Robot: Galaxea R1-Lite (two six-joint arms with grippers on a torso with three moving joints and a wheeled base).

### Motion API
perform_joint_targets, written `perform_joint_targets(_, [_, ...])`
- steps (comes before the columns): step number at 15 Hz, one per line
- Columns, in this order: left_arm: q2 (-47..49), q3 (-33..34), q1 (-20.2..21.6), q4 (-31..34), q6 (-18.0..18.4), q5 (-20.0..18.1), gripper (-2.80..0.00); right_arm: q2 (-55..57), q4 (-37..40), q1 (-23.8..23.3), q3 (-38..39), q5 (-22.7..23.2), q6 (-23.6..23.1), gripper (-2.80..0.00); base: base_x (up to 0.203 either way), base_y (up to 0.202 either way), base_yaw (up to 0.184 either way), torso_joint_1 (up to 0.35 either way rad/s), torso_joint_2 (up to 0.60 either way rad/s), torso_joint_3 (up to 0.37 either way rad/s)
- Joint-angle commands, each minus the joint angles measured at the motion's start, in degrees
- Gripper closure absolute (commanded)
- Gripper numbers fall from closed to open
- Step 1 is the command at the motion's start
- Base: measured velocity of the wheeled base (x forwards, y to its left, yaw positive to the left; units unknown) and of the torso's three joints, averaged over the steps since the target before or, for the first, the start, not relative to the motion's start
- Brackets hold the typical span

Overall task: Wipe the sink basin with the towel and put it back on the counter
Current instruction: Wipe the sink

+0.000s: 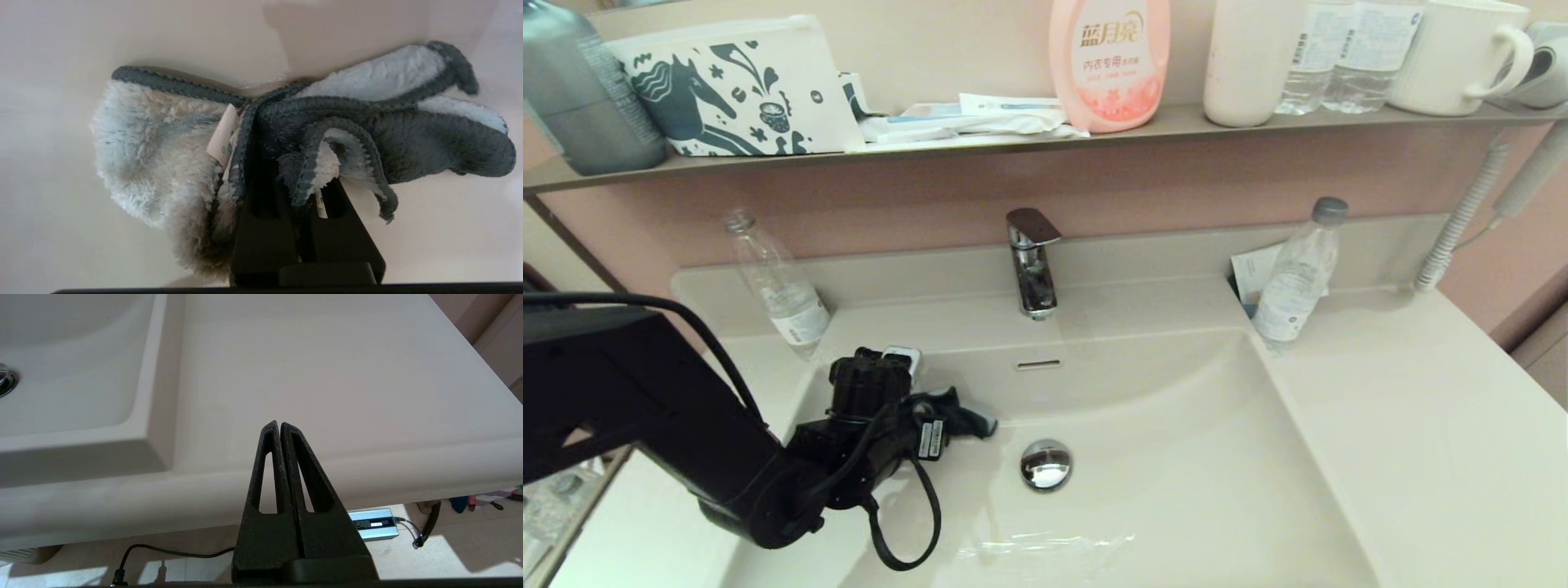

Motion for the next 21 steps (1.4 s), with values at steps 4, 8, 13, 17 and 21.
perform_joint_targets(4, [2.3, 3.8, 5.3, -8.3, 5.9, 0.0, 0.00, 0.1, 0.0, 0.1, 0.0, 0.0, 0.0, 0.00, 0.000, 0.000, 0.000, 0.000, 0.00, 0.000])
perform_joint_targets(8, [2.8, 8.8, -1.4, -8.2, 2.2, 1.5, 0.00, 0.1, 0.0, 0.0, 0.0, 0.0, 0.0, 0.00, 0.000, 0.000, 0.000, 0.000, 0.00, 0.000])
perform_joint_targets(13, [3.2, 8.9, -13.2, -3.0, -2.8, 6.1, 0.00, 0.1, 0.0, 0.1, 0.0, 0.0, 0.0, 0.00, 0.000, 0.000, 0.000, 0.000, 0.00, 0.000])
perform_joint_targets(17, [1.9, 3.9, -19.3, 7.9, -7.2, 8.8, 0.00, 0.1, 0.0, 0.1, 0.0, 0.0, 0.0, 0.00, 0.000, 0.000, 0.000, 0.000, 0.00, 0.000])
perform_joint_targets(21, [1.3, 3.8, -16.4, 12.5, -6.8, 9.0, 0.00, 0.1, 0.0, 0.1, 0.0, 0.0, 0.0, 0.00, 0.000, 0.000, 0.000, 0.000, 0.00, 0.000])
